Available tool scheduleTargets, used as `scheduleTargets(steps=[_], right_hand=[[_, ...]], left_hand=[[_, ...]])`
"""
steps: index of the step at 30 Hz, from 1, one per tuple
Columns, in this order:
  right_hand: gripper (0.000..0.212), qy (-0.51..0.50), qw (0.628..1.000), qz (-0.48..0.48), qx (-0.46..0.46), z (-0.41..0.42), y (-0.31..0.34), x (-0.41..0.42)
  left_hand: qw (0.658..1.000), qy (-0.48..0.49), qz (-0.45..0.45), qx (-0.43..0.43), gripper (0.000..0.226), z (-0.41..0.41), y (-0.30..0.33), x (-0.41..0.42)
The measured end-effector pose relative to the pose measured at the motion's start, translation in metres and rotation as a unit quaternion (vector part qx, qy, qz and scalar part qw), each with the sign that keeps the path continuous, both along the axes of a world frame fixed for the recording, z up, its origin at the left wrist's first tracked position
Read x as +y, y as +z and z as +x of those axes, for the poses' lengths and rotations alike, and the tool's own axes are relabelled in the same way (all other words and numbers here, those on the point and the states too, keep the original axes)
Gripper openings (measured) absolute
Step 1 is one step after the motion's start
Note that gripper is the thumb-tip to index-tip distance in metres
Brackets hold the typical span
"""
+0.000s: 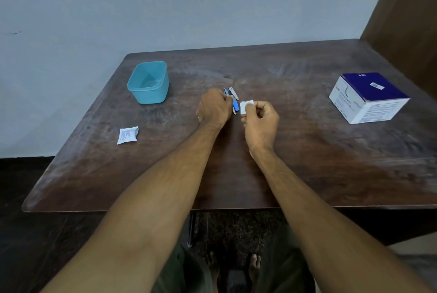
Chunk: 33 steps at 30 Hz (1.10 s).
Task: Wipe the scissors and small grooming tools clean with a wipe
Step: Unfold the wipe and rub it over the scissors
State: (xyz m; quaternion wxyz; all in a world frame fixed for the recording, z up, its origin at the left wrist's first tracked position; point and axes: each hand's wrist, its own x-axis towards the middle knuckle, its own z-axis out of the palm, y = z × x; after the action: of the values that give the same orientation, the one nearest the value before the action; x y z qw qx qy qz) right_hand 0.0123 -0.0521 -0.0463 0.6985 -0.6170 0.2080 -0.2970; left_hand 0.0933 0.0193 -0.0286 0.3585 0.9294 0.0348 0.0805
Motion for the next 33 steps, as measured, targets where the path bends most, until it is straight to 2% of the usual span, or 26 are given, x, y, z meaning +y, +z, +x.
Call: scheduleTargets(steps=[7, 12, 14, 19, 23, 29, 33], right_hand=[[0.014, 0.004, 1.000, -0.002, 0.005, 0.002, 0.000, 0.001], [0.014, 0.007, 1.000, -0.003, 0.003, 0.001, 0.001, 0.001], [0.015, 0.007, 1.000, -0.001, 0.004, 0.001, 0.001, 0.002], [0.015, 0.004, 1.000, 0.009, -0.001, 0.000, 0.002, 0.001], [0.017, -0.003, 1.000, 0.008, -0.013, 0.000, 0.003, 0.001], [0.022, 0.042, 0.997, -0.063, -0.021, -0.003, 0.000, 0.003], [0.021, 0.079, 0.991, -0.099, -0.034, -0.009, -0.001, 0.005]], left_hand=[[0.998, 0.038, 0.042, 0.025, 0.022, 0.006, 0.005, -0.009], [0.998, 0.042, -0.003, 0.051, 0.022, 0.006, 0.010, -0.007], [0.997, 0.027, -0.041, 0.054, 0.022, 0.008, 0.012, -0.003], [0.982, -0.023, -0.185, 0.025, 0.051, 0.006, 0.020, 0.012], [0.951, -0.043, -0.306, 0.026, 0.030, -0.009, 0.026, 0.036], [0.897, -0.085, -0.428, 0.077, 0.022, -0.048, 0.002, 0.065], [0.857, -0.119, -0.498, 0.064, 0.014, -0.062, -0.008, 0.070]])
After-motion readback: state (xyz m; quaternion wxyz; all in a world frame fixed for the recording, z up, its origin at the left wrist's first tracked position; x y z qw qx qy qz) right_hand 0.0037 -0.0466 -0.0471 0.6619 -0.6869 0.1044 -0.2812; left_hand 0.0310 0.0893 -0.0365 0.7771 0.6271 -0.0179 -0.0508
